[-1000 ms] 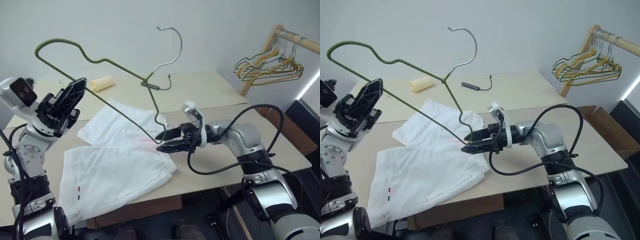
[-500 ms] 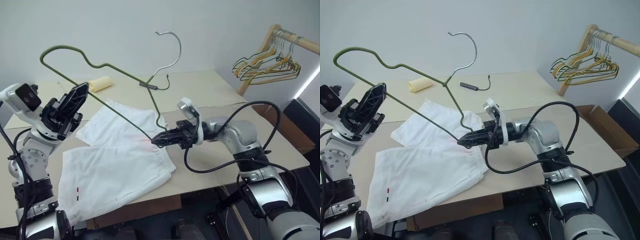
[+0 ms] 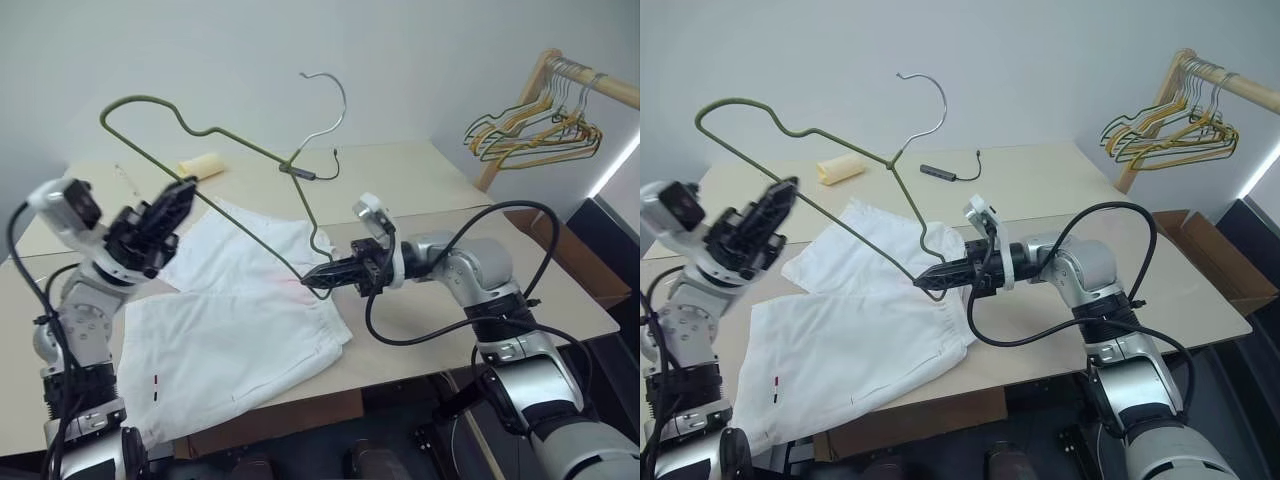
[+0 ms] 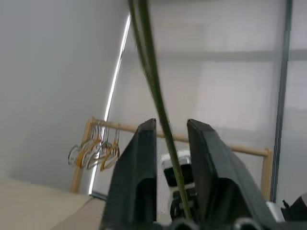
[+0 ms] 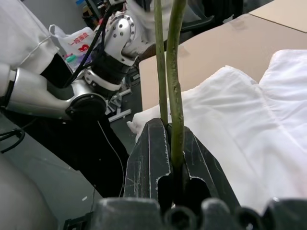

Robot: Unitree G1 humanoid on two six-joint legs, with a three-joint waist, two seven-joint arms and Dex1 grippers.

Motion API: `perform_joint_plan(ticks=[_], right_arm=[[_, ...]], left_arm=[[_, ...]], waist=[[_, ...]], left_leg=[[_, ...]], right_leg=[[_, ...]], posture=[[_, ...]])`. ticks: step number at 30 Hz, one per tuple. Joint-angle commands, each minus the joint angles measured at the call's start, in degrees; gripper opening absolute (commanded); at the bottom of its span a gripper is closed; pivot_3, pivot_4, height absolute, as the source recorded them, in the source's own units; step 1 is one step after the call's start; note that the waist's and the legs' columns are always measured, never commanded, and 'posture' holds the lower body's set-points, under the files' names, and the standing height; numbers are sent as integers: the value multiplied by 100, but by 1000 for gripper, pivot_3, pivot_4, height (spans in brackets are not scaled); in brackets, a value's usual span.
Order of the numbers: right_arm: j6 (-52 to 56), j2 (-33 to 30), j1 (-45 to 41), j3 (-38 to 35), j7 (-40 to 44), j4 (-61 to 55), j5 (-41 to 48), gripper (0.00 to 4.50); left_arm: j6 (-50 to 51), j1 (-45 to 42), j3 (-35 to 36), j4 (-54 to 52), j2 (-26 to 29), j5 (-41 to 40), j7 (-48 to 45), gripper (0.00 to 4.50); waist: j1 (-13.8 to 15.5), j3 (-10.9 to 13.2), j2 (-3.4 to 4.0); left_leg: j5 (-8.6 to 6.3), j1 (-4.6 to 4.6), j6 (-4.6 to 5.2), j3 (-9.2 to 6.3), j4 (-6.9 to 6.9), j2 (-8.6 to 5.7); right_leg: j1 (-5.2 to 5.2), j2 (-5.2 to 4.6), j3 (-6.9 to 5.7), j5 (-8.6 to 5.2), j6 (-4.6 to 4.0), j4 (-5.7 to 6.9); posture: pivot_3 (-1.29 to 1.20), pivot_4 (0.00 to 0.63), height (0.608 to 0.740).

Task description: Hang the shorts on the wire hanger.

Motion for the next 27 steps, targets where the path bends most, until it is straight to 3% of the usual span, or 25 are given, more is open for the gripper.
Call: perform_joint_plan(ticks=[1,7,8,11,16,21,27], right_arm=[[192,-130,-8,-533,-217,-275,278,0],[1049,-892,543,-1095,-735,-570,472,0],[1325,-1052,646,-1165,-883,-537,473,0],[2077,-1456,866,-1259,-1295,-311,382,0],[2789,-2088,1308,-1267,-1374,-112,429,0],[3774,-2660,1458,-938,-437,698,972,0],[3463,-3001,1462,-55,177,1198,704,0]], left_arm=[[-143,109,-237,-60,336,685,261,2373],[-594,745,-730,-91,1056,2055,269,4380],[-649,837,-872,-134,1199,2325,299,4471],[-964,1065,-1394,-258,1601,3167,300,4471],[-1235,1219,-1817,-565,1811,3574,47,4471],[-1284,1177,-1941,-741,1757,3665,50,4471],[-1310,1255,-1940,-811,1726,3686,47,4471]], waist=[[0,0,0],[15,1,1],[24,1,1],[30,3,4],[28,7,11],[-4,9,14],[-17,9,14]], left_leg=[[0,0,0,0,0,0],[-3,-5,-4,3,0,0],[-3,-10,-5,4,0,0],[-3,-14,-5,8,0,-2],[-4,-16,-5,14,0,-1],[-3,-27,-3,19,0,-2],[-2,-17,-2,18,0,-1]], right_leg=[[0,0,0,0,0,0],[-4,-5,-1,1,-5,-7],[-6,-7,-4,1,-5,-9],[-14,-12,-3,1,-5,-10],[-20,-14,-1,-2,-3,-9],[-37,-9,13,-4,3,-3],[-36,-4,19,-6,7,6]], posture=[[-31,0,740],[-36,0,740],[-38,0,740],[-46,0,740],[-54,0,740],[-49,0,740],[-41,0,740]])
